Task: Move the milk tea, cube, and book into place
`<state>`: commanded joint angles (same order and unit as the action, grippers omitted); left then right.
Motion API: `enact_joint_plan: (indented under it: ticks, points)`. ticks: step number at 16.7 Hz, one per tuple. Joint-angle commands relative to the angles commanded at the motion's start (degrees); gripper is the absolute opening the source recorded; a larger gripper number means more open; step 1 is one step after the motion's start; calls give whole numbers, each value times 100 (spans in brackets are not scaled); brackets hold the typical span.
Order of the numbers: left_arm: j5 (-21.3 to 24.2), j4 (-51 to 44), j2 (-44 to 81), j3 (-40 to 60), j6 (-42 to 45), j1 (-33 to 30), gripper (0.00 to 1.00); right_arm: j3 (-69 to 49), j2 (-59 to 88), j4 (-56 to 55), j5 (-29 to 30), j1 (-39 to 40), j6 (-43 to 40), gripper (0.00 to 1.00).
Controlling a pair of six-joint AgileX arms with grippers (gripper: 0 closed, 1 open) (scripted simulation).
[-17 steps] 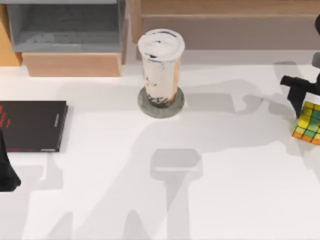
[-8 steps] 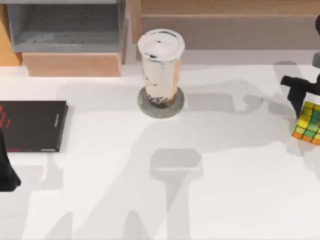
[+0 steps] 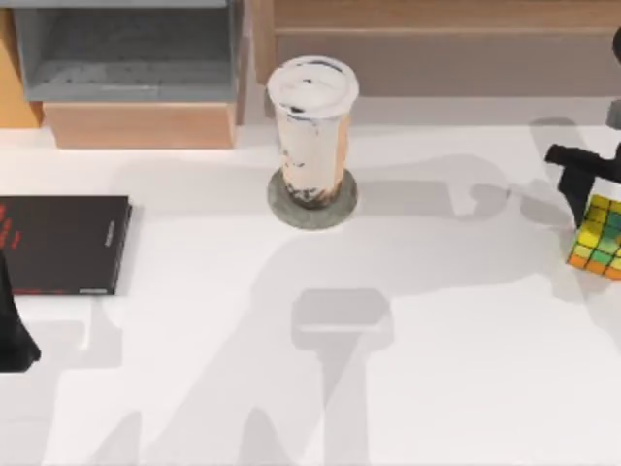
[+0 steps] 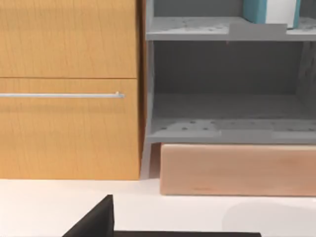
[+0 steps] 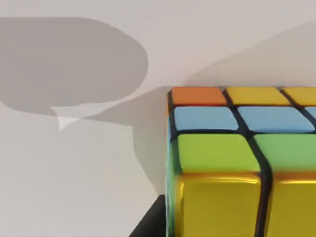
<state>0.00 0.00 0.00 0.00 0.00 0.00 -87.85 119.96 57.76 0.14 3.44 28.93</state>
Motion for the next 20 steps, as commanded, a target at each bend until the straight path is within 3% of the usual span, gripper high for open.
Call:
enact_joint_plan:
  ticks: [13, 20]
  points:
    - [0, 0, 0, 0, 0, 0, 100, -365, -169, 453, 6, 58, 14, 0]
    - [0, 0, 0, 0, 0, 0, 100, -796, -1160, -1191, 357, 1585, -276, 0]
